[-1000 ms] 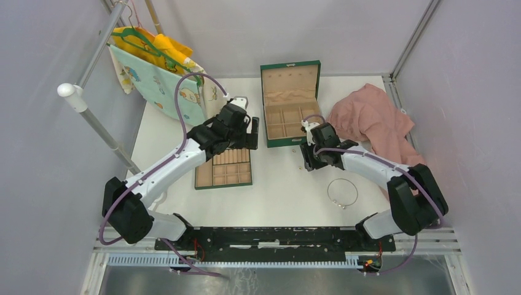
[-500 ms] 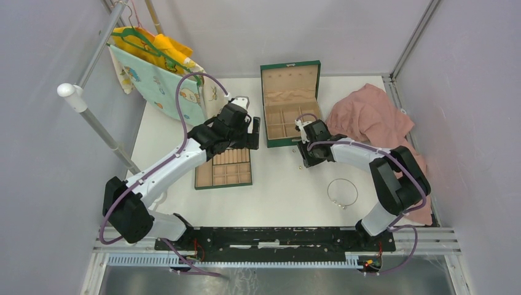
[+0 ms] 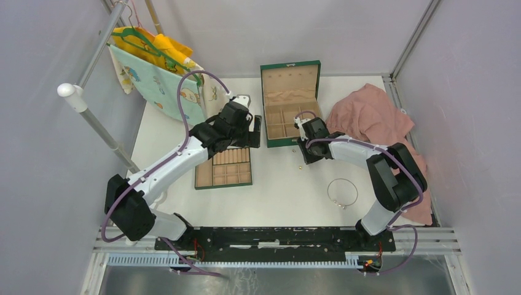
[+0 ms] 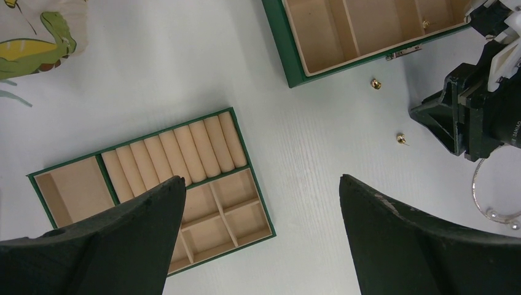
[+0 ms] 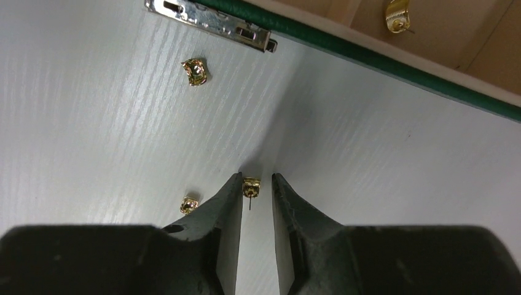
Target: Organize the mixed jewelry
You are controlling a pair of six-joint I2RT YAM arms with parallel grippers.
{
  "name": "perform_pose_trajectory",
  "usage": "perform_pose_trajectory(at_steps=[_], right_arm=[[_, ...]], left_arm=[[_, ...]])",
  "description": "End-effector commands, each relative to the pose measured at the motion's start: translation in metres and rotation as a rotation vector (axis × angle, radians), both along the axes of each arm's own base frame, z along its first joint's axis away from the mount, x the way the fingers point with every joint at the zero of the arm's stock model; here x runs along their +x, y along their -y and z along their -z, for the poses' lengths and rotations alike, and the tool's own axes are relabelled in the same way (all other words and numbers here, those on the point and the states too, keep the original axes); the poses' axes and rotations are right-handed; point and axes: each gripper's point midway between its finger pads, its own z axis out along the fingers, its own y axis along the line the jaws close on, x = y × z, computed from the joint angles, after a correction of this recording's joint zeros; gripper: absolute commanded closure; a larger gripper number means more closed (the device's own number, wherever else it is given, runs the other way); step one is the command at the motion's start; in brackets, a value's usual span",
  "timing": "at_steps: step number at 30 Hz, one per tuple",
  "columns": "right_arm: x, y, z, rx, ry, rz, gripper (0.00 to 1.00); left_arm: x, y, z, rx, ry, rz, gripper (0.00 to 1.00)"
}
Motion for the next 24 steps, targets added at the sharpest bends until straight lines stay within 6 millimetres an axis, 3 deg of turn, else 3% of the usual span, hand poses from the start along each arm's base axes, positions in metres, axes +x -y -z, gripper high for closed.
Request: perform_pose_trajectory(at_steps=[1,9,17,19,24], right_arm=[[0.012,-0.004,-0.015,0.008,0.042,0.015,0.71],[0.008,-0.002,-0.014,0.019,0.030,0.060,0.88],[0.014,-0.010,-0.034,0.082,0.037,0.106,0.91],[0.015,-0.013,-0.040,0.125,0.010,0.129,0.91],[0.014,-0.026,-0.064,0.420,-0.081,0.154,0.94]], left_arm=[[0.011,0.012,-0.023,-0.054,0.061,0.002,0.00],[0.012,0.012,-0.021,-0.043,0.060,0.008,0.00],[0.011,0.010,-0.023,-0.036,0.066,0.014,0.00],[0.010,0.009,-0.022,-0.033,0.063,0.012,0.00],[0.008,0.006,-0.023,-0.026,0.067,0.007,0.00]])
